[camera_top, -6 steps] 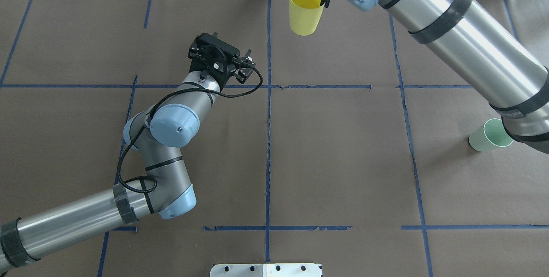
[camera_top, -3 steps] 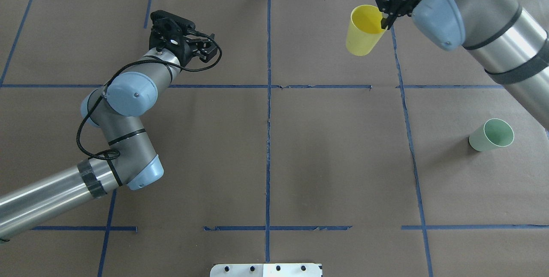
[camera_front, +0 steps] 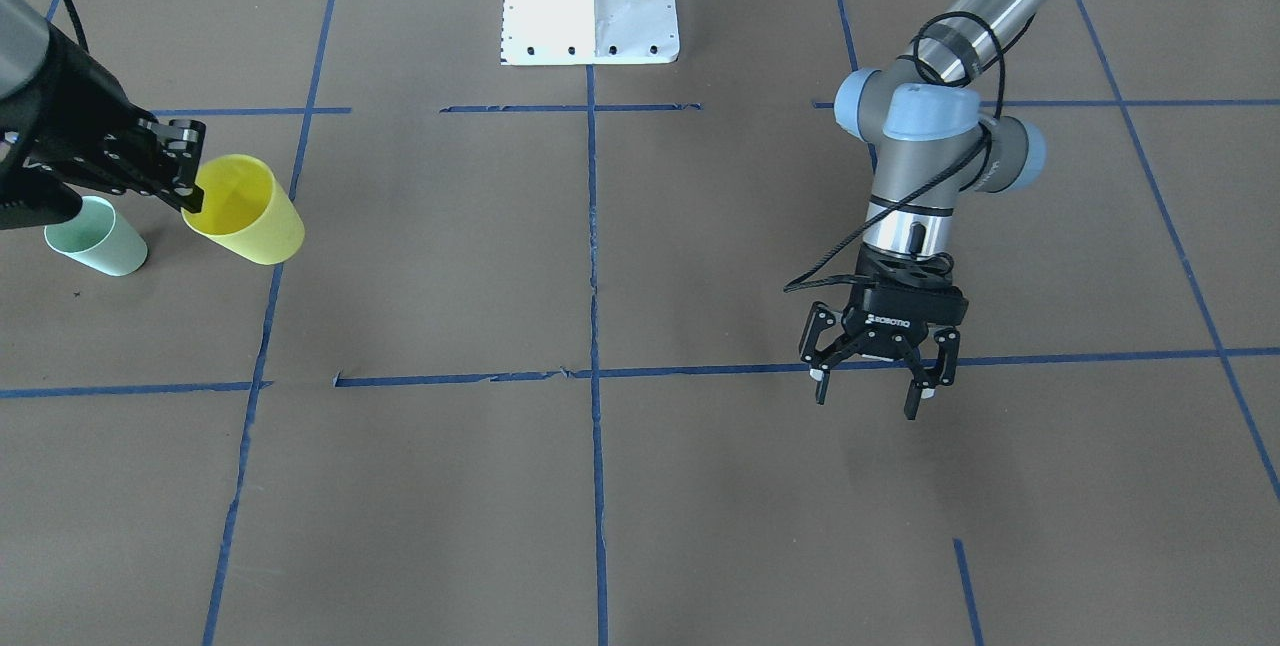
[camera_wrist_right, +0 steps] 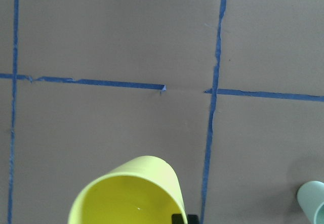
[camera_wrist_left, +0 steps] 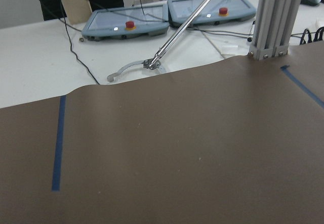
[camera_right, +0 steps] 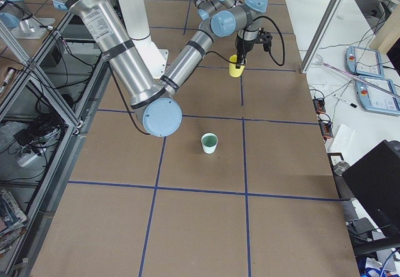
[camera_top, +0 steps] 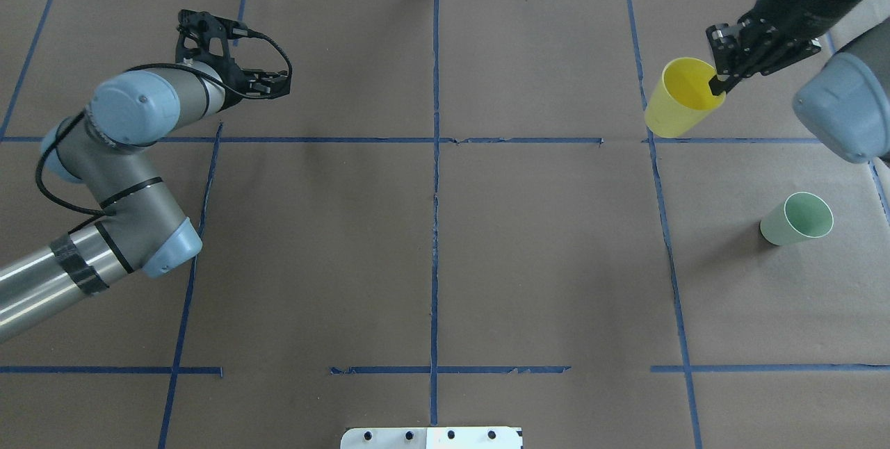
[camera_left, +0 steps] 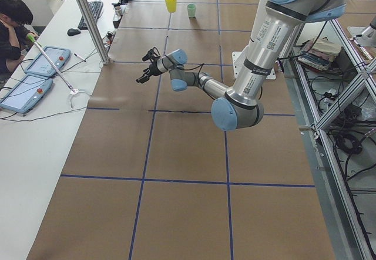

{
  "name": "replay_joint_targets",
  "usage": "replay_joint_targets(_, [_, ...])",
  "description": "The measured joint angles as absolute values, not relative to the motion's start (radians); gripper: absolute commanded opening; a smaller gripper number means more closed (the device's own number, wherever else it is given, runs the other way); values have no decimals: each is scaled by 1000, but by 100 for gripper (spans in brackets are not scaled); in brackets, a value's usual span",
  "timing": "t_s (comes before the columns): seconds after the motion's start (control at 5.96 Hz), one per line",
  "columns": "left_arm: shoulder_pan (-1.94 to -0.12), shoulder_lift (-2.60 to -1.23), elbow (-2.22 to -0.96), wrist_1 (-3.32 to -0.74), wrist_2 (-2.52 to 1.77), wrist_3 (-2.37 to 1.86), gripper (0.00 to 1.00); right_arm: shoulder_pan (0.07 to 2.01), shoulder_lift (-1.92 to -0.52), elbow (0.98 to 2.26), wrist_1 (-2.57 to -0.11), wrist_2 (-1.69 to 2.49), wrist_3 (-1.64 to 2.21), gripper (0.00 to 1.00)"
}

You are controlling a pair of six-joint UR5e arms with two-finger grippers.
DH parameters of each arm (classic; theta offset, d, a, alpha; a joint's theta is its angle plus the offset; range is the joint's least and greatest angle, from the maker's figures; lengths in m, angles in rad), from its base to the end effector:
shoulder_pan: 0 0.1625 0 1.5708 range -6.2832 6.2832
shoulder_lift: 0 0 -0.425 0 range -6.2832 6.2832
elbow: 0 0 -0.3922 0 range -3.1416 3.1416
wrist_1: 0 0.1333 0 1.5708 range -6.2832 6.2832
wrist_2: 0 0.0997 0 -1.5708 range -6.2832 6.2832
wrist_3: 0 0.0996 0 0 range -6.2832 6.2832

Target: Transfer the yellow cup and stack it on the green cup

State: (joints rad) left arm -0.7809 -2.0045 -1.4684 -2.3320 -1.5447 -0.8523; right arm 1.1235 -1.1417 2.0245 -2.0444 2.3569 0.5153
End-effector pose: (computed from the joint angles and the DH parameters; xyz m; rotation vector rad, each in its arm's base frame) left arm 0.3900 -0.5778 0.3779 0.7617 0.7837 -0.0703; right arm -0.1792 -0.5189 0.2709 -0.0150 -0.8657 -0.0971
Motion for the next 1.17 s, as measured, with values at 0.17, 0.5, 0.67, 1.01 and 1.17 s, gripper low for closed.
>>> replay_joint_targets(0.17, [-842, -1985, -1570, -2125, -1703, -858, 100, 1130, -1239, 2079, -2039, 2356, 429, 0])
replay_joint_targets(0.5, [-883, -1944, -1761, -1791, -1864, -854, 100, 1154, -1401, 2110, -2028, 2327, 219, 0])
replay_joint_targets(0.67, [-884, -1915, -1807, -1749, -1912, -851, 100, 1180, -1454, 2092, -2026, 2313, 117, 0])
replay_joint_targets(1.01, [-884, -1902, -1833, -1736, -1933, -856, 100, 1215, -1531, 2012, -1900, 2312, 37, 0])
replay_joint_targets(1.17, [-884, -1902, -1839, -1735, -1934, -859, 100, 1222, -1566, 1952, -1788, 2314, 32, 0])
